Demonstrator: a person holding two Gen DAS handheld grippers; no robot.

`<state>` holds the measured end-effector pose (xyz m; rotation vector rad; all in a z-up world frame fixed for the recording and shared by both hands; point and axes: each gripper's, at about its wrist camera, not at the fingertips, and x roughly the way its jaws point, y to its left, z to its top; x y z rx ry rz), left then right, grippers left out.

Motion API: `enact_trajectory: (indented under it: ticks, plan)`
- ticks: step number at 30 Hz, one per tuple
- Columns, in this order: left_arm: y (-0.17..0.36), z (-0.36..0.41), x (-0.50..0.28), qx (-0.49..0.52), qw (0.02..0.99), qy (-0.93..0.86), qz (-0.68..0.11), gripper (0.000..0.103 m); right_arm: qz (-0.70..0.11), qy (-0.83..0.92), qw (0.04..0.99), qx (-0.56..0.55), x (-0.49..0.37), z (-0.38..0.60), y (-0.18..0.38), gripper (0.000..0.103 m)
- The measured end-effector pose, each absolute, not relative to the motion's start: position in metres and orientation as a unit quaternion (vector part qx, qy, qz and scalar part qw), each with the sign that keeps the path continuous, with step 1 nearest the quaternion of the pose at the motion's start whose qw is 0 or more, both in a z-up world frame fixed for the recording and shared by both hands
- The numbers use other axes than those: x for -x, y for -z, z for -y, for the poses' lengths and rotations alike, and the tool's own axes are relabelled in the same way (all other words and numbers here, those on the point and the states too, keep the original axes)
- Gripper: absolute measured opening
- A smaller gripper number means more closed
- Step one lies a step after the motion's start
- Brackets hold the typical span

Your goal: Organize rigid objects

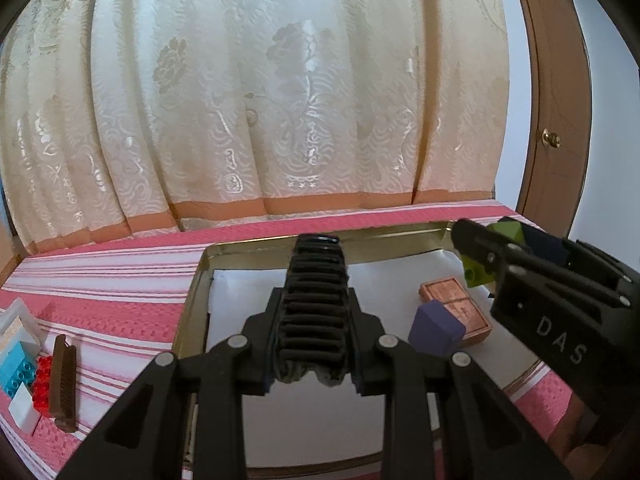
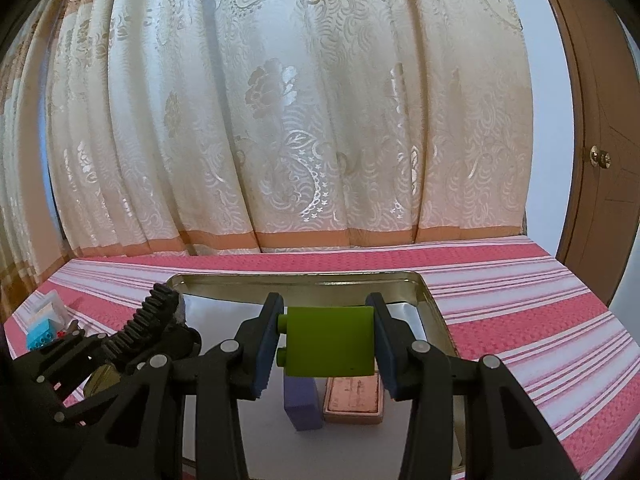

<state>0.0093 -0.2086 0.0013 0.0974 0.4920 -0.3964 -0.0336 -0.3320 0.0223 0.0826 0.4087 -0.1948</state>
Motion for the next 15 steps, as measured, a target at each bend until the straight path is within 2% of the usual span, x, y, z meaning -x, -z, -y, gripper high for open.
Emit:
enact_trajectory:
  ticks: [15]
  plan:
    - [0.0033, 0.2158, -0.0174, -0.051, 0.945, 0.188, -0.264, 0.026, -0.225, 0.105, 0.968, -0.045, 0.0257, 0.3355, -0.0154, 0.046]
